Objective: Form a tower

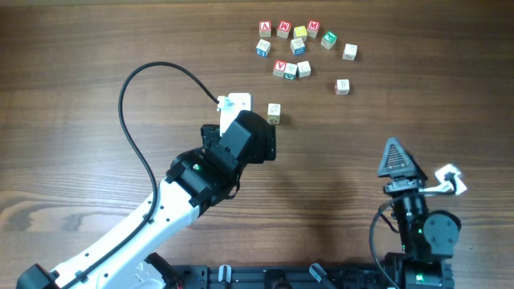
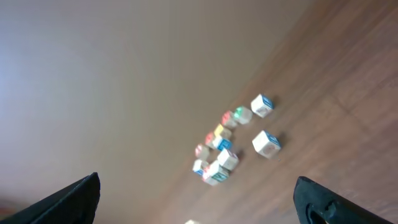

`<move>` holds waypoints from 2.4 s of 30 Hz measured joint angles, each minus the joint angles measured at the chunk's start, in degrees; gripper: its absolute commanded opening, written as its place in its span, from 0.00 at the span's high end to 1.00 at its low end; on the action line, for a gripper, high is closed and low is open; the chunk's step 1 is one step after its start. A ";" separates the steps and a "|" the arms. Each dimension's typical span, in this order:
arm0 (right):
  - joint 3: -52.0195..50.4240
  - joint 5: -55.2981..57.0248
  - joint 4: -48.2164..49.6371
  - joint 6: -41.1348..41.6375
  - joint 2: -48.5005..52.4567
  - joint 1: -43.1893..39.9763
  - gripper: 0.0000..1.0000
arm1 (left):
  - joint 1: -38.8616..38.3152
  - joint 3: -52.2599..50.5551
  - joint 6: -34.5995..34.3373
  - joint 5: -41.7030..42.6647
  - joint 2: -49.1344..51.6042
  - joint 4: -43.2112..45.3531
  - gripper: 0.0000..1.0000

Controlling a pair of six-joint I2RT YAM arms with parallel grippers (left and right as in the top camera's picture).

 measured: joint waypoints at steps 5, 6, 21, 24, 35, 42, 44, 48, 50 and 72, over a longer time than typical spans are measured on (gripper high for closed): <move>13.86 -3.06 -2.05 -9.79 22.71 0.00 0.01 | 0.00 0.00 0.00 0.00 0.13 -0.07 0.00; 20.90 -4.55 -4.92 -12.59 32.09 -0.07 0.01 | 0.04 -0.04 0.00 0.00 0.11 -0.35 0.00; 62.18 4.15 -5.44 -34.18 99.54 13.27 0.00 | 0.00 -0.09 0.00 0.00 0.39 -0.13 0.00; 67.47 9.42 -5.84 -36.96 108.28 13.44 0.01 | 0.00 -0.09 0.00 0.00 0.42 -0.11 0.00; 68.30 14.21 -12.46 -39.12 110.99 13.40 0.76 | 0.00 -0.09 0.00 0.00 0.42 -0.13 0.00; 68.67 11.76 -22.21 -39.01 99.56 13.40 0.76 | 0.00 -0.09 0.00 0.00 0.42 -0.17 0.00; 68.83 9.05 -28.22 -37.55 92.41 13.40 0.76 | 0.00 -0.11 0.00 0.02 0.42 0.66 0.00; 69.16 1.97 -35.26 -33.42 84.15 14.95 0.76 | 0.42 -0.07 0.90 -3.98 0.11 -2.71 0.00; 69.16 1.31 -37.13 -31.01 83.91 19.23 0.76 | 3.17 -0.35 -2.34 -7.82 -1.97 -12.94 0.00; 95.30 8.98 -55.01 -20.48 108.50 38.42 0.75 | 24.76 -0.31 -9.88 -6.95 -11.34 -20.02 0.00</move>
